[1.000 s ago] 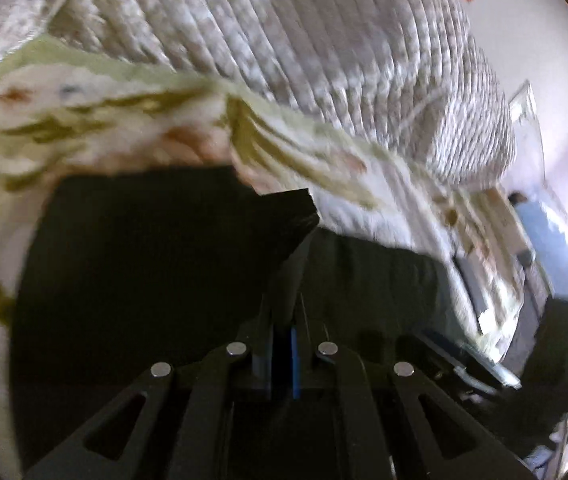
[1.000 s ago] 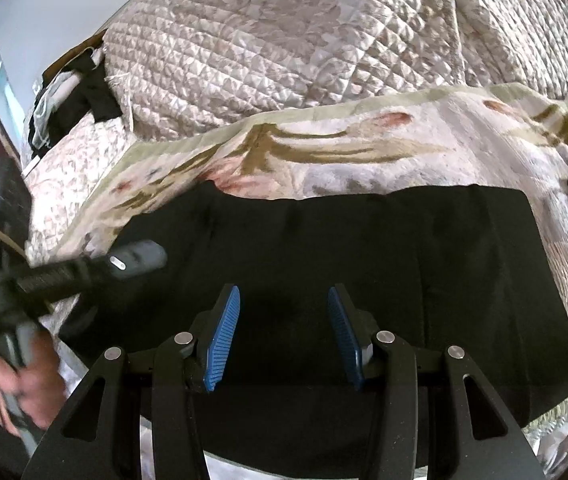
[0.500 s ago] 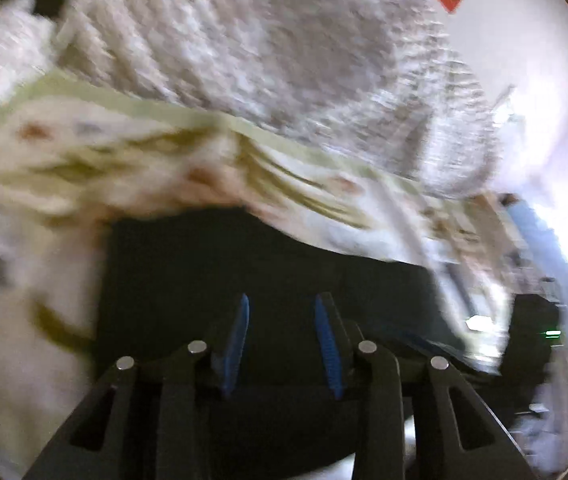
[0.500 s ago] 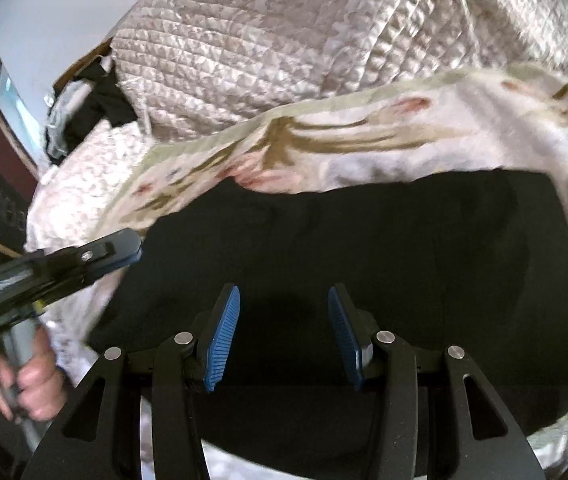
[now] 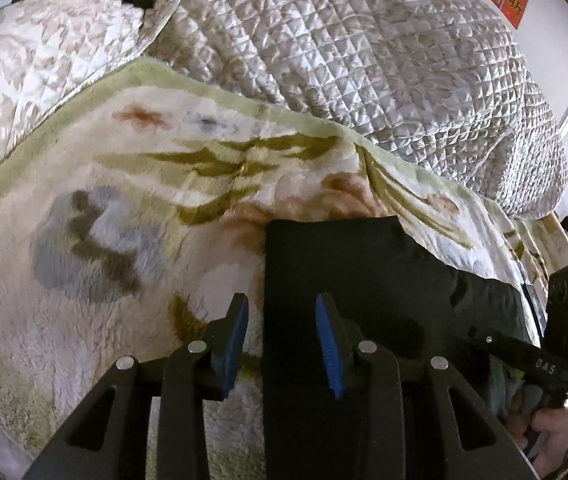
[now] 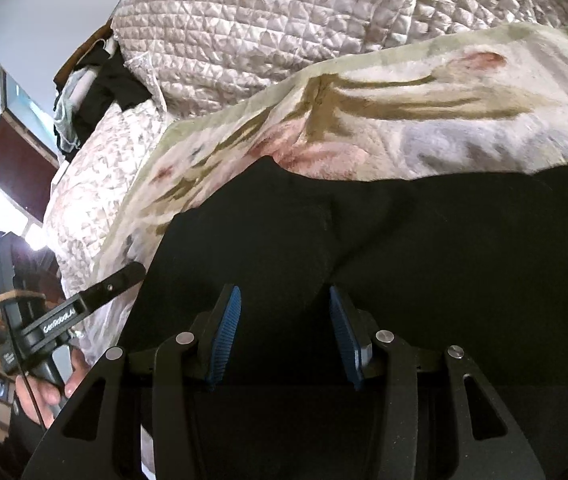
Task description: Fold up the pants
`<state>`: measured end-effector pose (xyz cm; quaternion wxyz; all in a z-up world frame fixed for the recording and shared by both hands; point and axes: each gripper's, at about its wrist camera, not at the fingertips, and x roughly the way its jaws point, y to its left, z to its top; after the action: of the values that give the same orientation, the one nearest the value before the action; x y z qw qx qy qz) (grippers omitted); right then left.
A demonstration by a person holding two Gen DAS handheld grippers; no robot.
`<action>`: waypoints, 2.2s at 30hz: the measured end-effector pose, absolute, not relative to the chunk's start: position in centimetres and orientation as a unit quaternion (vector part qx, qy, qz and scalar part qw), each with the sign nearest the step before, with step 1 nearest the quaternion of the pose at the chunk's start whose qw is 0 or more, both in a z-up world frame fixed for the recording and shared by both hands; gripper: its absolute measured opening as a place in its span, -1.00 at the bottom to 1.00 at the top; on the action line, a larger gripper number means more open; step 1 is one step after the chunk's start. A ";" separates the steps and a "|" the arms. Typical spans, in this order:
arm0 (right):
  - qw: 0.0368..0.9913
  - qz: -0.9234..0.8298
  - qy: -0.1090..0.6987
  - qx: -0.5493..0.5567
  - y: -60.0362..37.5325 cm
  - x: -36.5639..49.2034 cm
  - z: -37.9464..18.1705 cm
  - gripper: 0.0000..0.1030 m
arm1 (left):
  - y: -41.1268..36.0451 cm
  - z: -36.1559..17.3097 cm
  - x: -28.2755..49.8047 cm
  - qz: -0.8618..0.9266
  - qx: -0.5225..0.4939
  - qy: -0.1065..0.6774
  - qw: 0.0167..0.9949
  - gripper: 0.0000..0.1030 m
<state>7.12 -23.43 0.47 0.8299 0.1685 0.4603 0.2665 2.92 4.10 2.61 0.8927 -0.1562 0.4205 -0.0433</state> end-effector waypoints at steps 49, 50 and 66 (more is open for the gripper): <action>0.871 0.215 0.415 0.154 -25.9 5.4 2.3 -0.83 | 1.5 2.6 5.1 -0.079 -0.127 0.442 0.884 -0.27; 0.872 0.219 0.409 0.158 -25.9 5.4 2.5 -0.84 | 1.4 2.9 5.7 -0.080 -0.125 0.440 0.885 -0.27; 0.875 0.217 0.416 0.122 -25.2 4.5 2.8 -0.83 | 0.5 2.5 6.6 -0.105 -0.122 0.435 0.886 -0.23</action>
<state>4.54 -25.17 2.79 0.8748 0.1216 0.4157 0.2170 6.58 0.53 2.46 0.8858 -0.1223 0.4352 -0.1045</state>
